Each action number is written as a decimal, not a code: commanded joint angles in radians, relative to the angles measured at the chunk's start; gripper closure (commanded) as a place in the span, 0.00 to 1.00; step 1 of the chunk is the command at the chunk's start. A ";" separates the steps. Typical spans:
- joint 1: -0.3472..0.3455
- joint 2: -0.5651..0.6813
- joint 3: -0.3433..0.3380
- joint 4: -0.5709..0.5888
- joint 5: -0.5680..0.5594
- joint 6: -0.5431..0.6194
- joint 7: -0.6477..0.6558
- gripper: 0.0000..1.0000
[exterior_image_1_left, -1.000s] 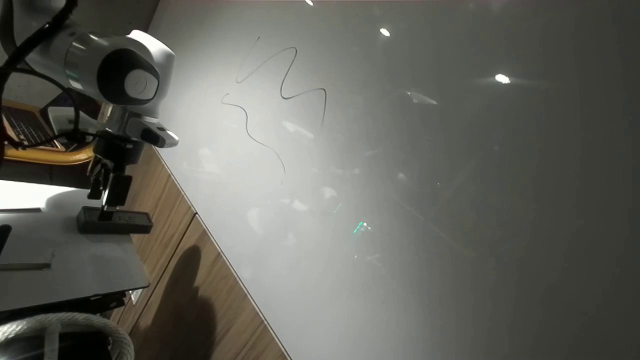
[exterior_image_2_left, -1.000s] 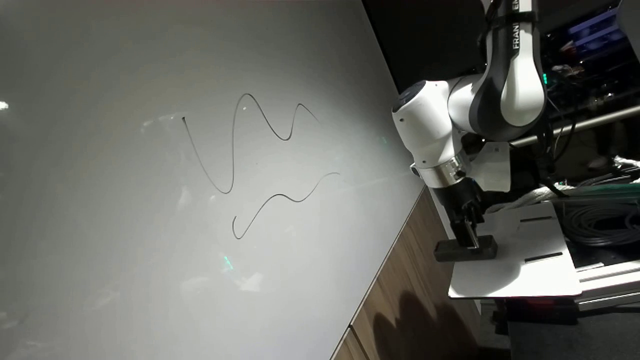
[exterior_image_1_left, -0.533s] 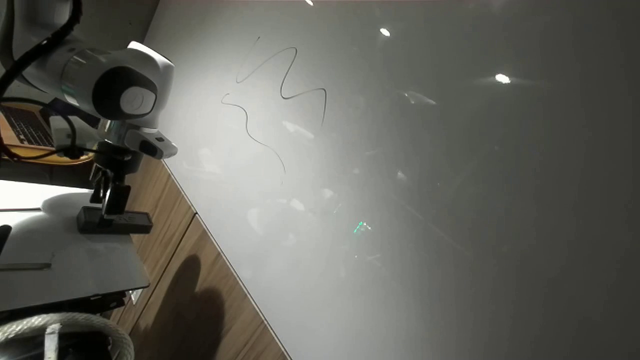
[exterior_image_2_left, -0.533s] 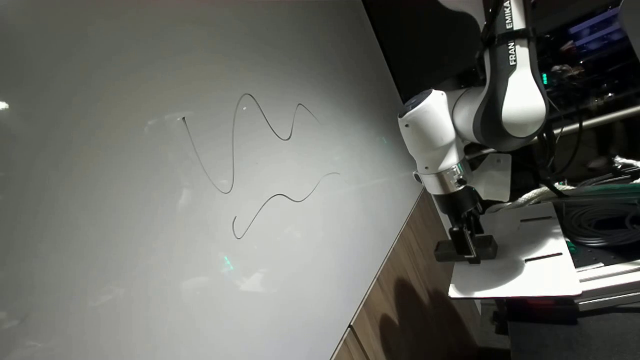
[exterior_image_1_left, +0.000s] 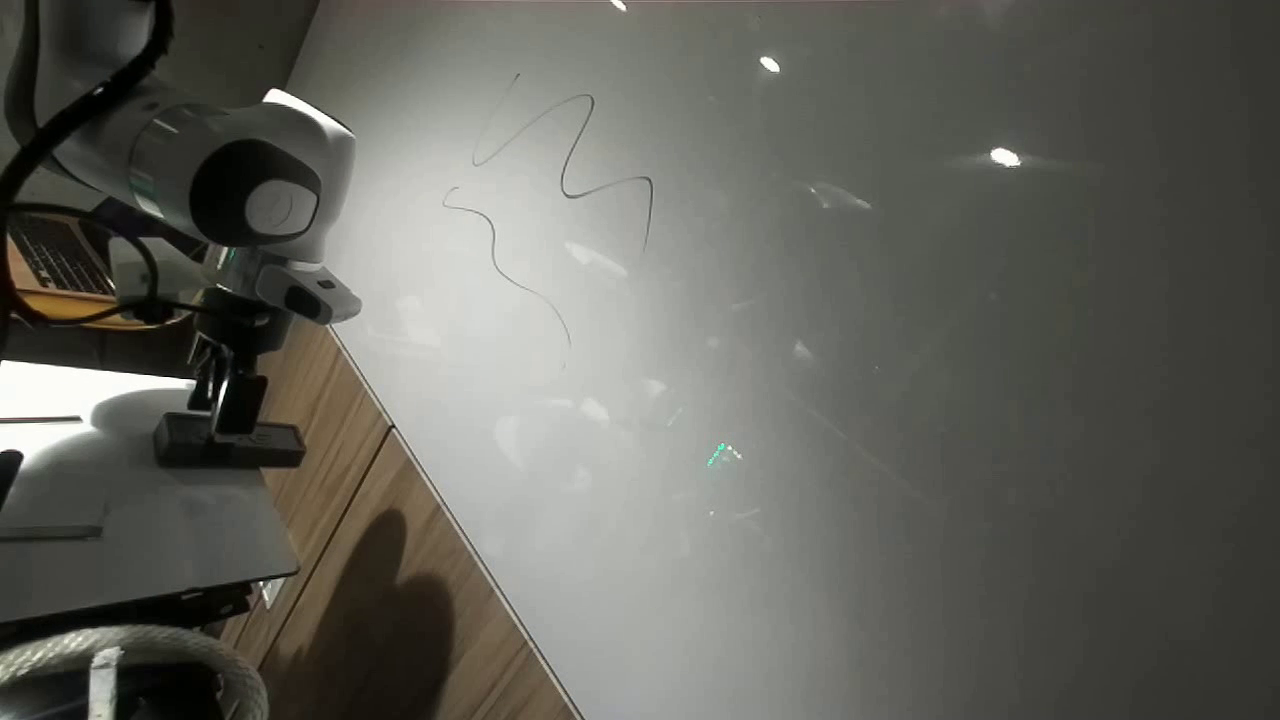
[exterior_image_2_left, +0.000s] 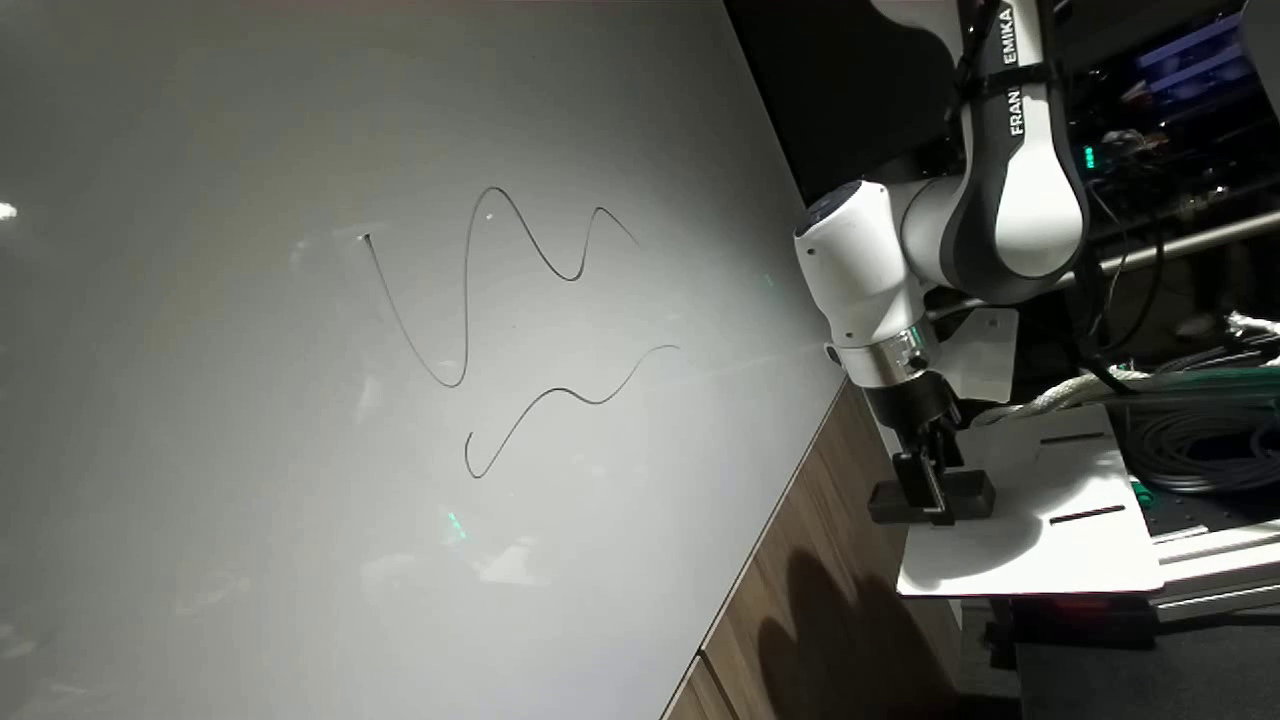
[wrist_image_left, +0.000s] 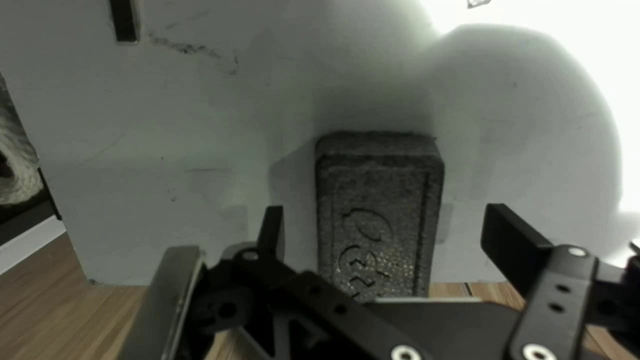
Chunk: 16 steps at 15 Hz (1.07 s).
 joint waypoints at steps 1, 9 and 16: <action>-0.013 0.008 -0.009 0.000 -0.023 0.018 -0.004 0.00; -0.014 -0.014 -0.001 0.000 -0.008 -0.007 -0.013 0.00; -0.018 -0.024 0.002 0.004 0.016 -0.014 -0.043 0.00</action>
